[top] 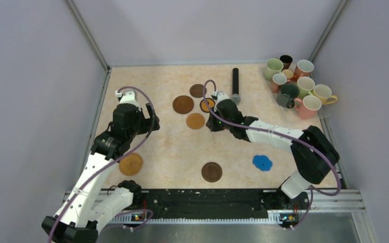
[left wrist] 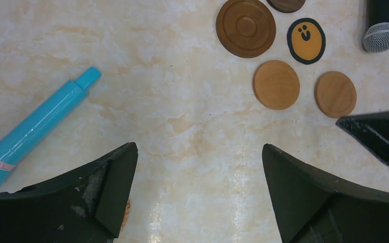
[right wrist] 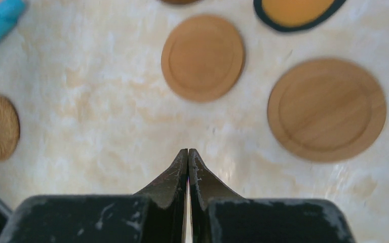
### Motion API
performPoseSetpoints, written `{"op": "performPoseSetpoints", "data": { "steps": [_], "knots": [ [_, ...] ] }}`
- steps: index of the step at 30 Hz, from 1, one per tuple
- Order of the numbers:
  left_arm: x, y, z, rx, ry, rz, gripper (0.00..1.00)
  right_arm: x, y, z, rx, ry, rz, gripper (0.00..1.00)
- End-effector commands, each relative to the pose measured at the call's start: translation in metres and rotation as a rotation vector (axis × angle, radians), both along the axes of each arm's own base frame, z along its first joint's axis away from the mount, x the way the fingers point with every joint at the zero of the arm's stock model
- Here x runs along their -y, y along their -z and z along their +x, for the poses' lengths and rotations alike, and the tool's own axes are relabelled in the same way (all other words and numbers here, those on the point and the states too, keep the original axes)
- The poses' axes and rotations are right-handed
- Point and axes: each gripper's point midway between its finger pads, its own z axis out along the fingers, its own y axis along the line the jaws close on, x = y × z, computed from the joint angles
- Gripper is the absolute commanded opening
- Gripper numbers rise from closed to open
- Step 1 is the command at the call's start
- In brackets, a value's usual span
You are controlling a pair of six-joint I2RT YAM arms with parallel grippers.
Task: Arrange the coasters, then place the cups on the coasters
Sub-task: Move the coaster to the center of the board.
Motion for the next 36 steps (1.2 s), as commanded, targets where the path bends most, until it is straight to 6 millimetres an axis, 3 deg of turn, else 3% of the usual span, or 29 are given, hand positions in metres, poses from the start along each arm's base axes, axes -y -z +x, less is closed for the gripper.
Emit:
{"op": "performPoseSetpoints", "data": {
  "steps": [1,4,7,12,24,36],
  "knots": [
    [-0.001,-0.017,0.003,0.063,-0.009,-0.018,0.99,0.001,-0.005,-0.064,-0.087,-0.109,0.046,0.00],
    [0.003,-0.016,0.003,0.059,0.012,-0.025,0.97,-0.003,-0.004,-0.108,-0.125,-0.195,0.062,0.00],
    [0.005,-0.015,0.004,0.058,0.024,-0.030,0.96,-0.001,0.013,-0.146,-0.188,-0.234,0.039,0.00],
    [0.005,-0.018,0.004,0.068,0.022,-0.033,0.95,0.001,0.037,-0.191,-0.263,-0.283,0.022,0.00],
    [-0.002,-0.022,0.002,0.087,-0.014,-0.030,0.94,0.004,0.064,-0.198,-0.303,-0.256,-0.003,0.00],
    [-0.003,-0.024,0.002,0.094,-0.018,-0.031,0.94,0.003,0.082,-0.189,-0.283,-0.210,-0.053,0.00]
  ]
}}
